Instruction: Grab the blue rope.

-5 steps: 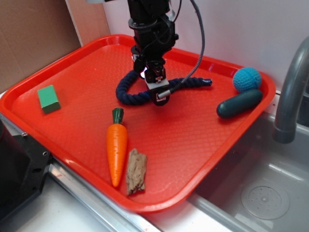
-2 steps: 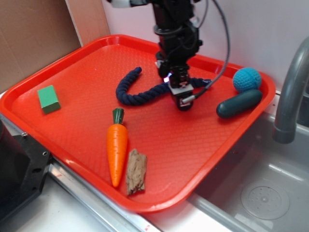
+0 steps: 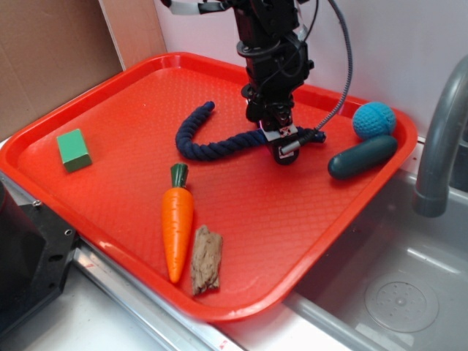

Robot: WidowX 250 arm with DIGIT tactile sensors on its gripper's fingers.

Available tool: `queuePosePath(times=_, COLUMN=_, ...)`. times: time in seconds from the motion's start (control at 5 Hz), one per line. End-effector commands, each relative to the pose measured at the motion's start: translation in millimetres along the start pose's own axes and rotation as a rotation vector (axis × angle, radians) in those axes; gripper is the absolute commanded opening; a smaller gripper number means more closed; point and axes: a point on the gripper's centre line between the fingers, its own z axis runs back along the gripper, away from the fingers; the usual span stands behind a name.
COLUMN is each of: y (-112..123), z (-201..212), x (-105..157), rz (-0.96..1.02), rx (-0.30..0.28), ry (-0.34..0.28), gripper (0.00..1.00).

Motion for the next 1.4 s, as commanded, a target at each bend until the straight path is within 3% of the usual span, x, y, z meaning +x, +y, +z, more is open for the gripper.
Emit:
queuePosePath(times=0.0, y=2.9, z=48.3, x=-22.5, rz=0.105, rx=0.004, ry=-0.100, gripper=0.00)
queuePosePath(times=0.2, y=4.8, z=101.3, x=-49.2, rz=0.221, rx=0.104, ry=-0.065, gripper=0.00)
queuePosePath(times=0.4, y=23.1, z=153.3, x=-77.9, rz=0.375, rx=0.102, ry=-0.091, gripper=0.00)
queuePosePath(times=0.6, y=46.6, z=202.3, x=-102.5, rz=0.530, rx=0.064, ry=-0.188, gripper=0.00)
queuePosePath(times=0.8, y=62.0, z=232.2, x=-103.3, rz=0.625, rx=0.103, ry=-0.137, gripper=0.00)
queuePosePath(times=1.2, y=64.9, z=241.8, x=-88.6, rz=0.703, rx=0.136, ry=-0.053, gripper=0.00)
